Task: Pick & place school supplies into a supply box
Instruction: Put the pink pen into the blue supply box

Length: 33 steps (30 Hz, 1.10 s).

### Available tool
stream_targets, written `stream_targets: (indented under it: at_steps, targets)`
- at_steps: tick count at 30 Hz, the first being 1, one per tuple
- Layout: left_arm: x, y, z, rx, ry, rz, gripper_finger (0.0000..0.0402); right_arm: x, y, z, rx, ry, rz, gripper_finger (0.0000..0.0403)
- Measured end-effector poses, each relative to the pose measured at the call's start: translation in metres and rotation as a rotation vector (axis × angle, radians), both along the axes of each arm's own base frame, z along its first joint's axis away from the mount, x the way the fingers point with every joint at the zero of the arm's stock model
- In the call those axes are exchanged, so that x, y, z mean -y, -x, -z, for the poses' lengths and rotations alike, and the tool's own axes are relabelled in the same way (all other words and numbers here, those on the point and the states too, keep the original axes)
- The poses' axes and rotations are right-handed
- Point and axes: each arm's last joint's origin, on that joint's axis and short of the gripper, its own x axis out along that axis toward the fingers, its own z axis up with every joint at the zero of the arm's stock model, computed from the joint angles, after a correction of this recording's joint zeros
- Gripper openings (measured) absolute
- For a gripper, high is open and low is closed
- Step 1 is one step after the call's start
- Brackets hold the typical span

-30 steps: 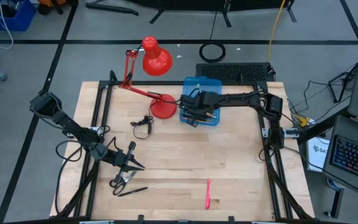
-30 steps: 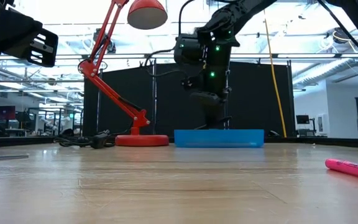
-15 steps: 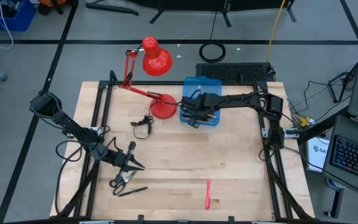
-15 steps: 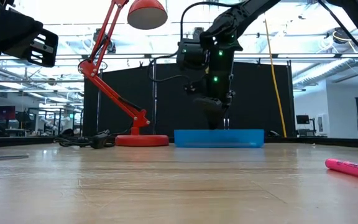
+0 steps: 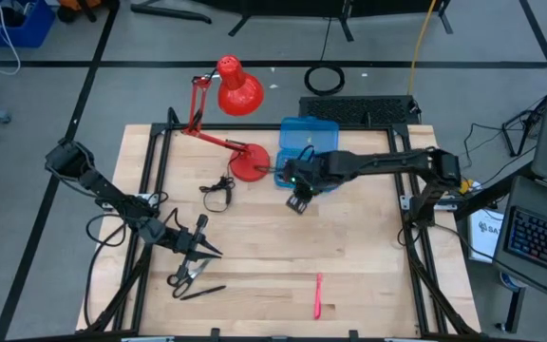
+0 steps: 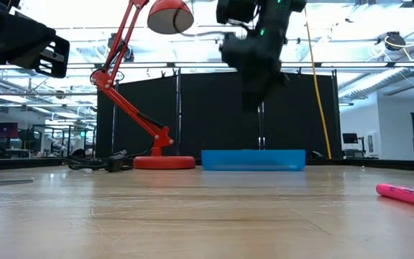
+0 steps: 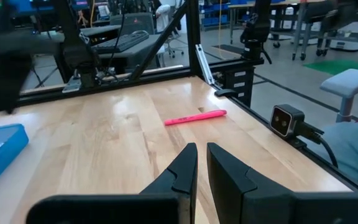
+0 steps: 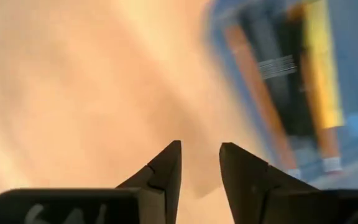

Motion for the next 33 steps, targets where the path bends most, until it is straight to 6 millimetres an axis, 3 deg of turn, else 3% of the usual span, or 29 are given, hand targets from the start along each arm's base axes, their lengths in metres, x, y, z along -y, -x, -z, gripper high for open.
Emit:
stream_targets:
  at_steps: [10, 15, 22, 33]
  targets:
    - [-0.001, 0.000, 0.002, -0.025, 0.017, -0.007, 0.0042, -0.060, -0.010, -0.012, 0.159, -0.271, -0.086, 0.0090]
    - [-0.001, 0.000, 0.002, -0.028, 0.020, -0.008, 0.0042, -0.078, -0.002, -0.009, 0.067, -0.380, 0.117, 0.0082]
    - [-0.001, 0.000, 0.002, -0.030, 0.024, -0.008, 0.0042, -0.125, 0.020, -0.004, -0.070, -0.323, 0.337, 0.0062]
    - [-0.001, 0.000, 0.002, -0.041, 0.059, -0.012, 0.0042, -0.195, 0.048, -0.004, -0.011, -0.278, 0.425, 0.0039]
